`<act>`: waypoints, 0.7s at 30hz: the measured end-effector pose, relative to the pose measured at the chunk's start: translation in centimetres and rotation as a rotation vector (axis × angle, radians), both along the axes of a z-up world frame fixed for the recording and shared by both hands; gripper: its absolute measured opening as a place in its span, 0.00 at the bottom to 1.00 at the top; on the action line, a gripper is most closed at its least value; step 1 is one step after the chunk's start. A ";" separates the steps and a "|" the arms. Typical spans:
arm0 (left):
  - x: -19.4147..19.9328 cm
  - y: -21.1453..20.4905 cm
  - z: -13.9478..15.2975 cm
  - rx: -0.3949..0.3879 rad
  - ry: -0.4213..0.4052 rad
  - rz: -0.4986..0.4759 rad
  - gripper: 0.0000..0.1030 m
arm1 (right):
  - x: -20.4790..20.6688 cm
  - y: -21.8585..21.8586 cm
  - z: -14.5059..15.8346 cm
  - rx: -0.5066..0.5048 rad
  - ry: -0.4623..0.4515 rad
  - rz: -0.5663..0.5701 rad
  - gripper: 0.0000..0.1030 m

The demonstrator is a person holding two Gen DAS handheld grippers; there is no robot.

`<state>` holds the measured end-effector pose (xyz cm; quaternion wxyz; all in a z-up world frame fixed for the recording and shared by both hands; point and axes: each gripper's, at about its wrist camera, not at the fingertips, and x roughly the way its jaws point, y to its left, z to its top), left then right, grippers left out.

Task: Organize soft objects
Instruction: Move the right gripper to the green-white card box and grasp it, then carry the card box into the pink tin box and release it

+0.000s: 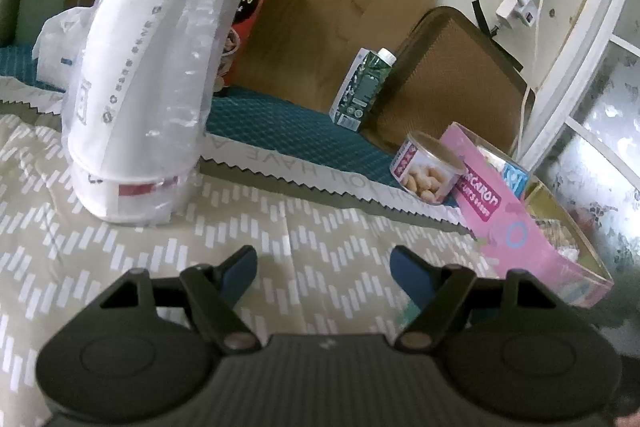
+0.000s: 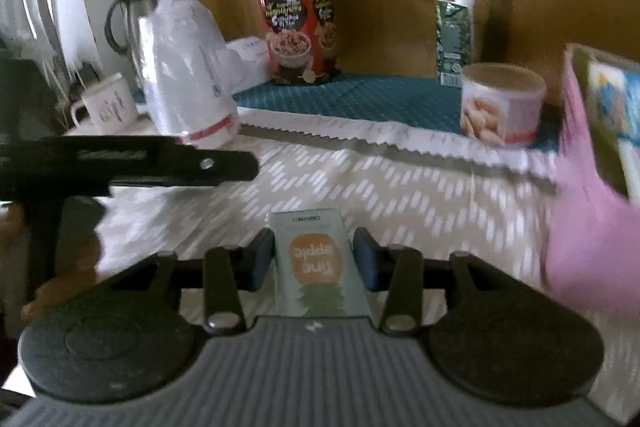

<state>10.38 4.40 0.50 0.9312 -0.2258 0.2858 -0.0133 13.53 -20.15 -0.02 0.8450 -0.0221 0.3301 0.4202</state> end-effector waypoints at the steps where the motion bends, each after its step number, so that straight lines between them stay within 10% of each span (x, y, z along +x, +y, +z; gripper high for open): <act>1: 0.0 -0.1 0.0 0.003 0.001 0.000 0.74 | -0.4 -0.3 0.1 0.005 -0.008 -0.008 0.51; 4: 0.0 -0.3 0.1 0.018 0.006 -0.002 0.75 | -2.2 -0.9 -0.1 -0.048 -0.093 0.000 0.60; 8: -0.3 -1.4 0.4 0.023 0.031 -0.029 0.76 | -3.2 -0.6 -1.1 -0.099 -0.163 0.022 0.44; 14: -0.3 -4.6 1.6 -0.143 0.075 -0.171 0.80 | 1.0 -4.7 -2.4 0.250 0.206 -0.087 0.42; 18: 2.3 -7.6 1.4 -0.156 0.165 -0.250 0.35 | 0.6 -4.9 -2.4 0.277 0.181 -0.094 0.42; 21: 3.6 -9.8 3.2 -0.143 0.137 -0.292 0.34 | -0.1 -5.8 -1.4 0.316 0.124 -0.096 0.42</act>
